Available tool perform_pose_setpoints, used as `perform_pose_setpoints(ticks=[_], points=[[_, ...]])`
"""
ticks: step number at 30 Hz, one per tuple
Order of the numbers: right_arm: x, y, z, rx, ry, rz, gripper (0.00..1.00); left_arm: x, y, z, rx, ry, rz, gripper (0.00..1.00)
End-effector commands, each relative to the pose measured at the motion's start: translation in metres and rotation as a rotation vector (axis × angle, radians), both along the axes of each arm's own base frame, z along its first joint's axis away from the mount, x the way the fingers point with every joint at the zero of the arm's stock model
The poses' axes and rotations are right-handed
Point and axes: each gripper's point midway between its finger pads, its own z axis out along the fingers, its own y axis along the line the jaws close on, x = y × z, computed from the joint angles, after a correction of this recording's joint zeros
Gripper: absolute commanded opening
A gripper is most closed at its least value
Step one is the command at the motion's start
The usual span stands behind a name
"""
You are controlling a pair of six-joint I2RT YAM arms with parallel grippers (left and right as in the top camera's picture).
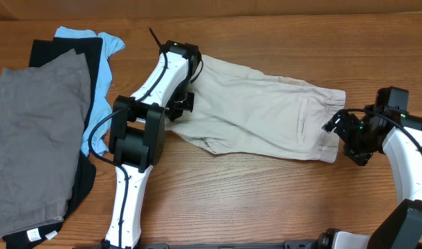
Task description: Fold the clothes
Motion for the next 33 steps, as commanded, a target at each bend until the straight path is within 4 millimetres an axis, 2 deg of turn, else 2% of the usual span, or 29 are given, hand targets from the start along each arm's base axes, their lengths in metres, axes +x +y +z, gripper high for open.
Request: perform_pose_setpoints(ticks=[1, 4, 6, 8, 11, 14, 16, 17, 18, 19, 22, 26, 31, 33], points=[[0.004, 0.004, 0.004, 0.019, -0.026, 0.02, 0.95, -0.011, 0.005, -0.016, 0.023, 0.054, 0.05, 0.09], [0.003, 0.004, 0.004, 0.019, -0.025, 0.021, 0.96, -0.006, 0.003, -0.001, 0.006, 0.028, 0.038, 0.17], [0.003, 0.004, 0.004, 0.019, -0.026, 0.024, 0.96, 0.003, -0.001, 0.016, -0.019, -0.016, 0.026, 0.25], [0.003, 0.004, 0.004, 0.018, -0.027, 0.028, 0.96, 0.015, -0.012, 0.042, -0.09, -0.079, -0.016, 0.38], [0.004, 0.008, 0.005, 0.029, -0.042, 0.069, 0.97, 0.028, -0.038, 0.076, -0.27, -0.153, -0.133, 0.45], [0.004, 0.009, 0.005, 0.031, -0.048, 0.085, 0.97, 0.037, -0.058, 0.1, -0.43, -0.218, -0.253, 0.5], [0.005, 0.012, 0.006, 0.039, -0.062, 0.12, 0.97, 0.044, -0.06, 0.104, -0.484, -0.247, -0.285, 0.47], [0.005, 0.013, 0.006, 0.041, -0.066, 0.13, 0.97, 0.048, -0.058, 0.103, -0.505, -0.256, -0.289, 0.38], [0.005, 0.013, 0.007, 0.042, -0.067, 0.133, 0.97, 0.052, -0.054, 0.101, -0.518, -0.263, -0.278, 0.27], [0.006, 0.013, 0.007, 0.041, -0.068, 0.133, 0.97, 0.059, -0.046, 0.096, -0.532, -0.27, -0.254, 0.04], [0.005, 0.013, 0.007, 0.039, -0.07, 0.146, 0.97, 0.069, -0.036, 0.091, -0.606, -0.281, -0.218, 0.04], [0.005, 0.014, 0.007, 0.044, -0.073, 0.154, 0.97, 0.071, -0.027, 0.085, -0.695, -0.271, -0.21, 0.04], [0.007, 0.014, 0.007, 0.04, -0.082, 0.154, 0.97, 0.069, -0.029, 0.076, -0.773, -0.253, -0.268, 0.04], [0.009, 0.013, 0.008, 0.037, -0.089, 0.155, 0.97, 0.068, -0.029, 0.066, -0.774, -0.234, -0.276, 0.04]])
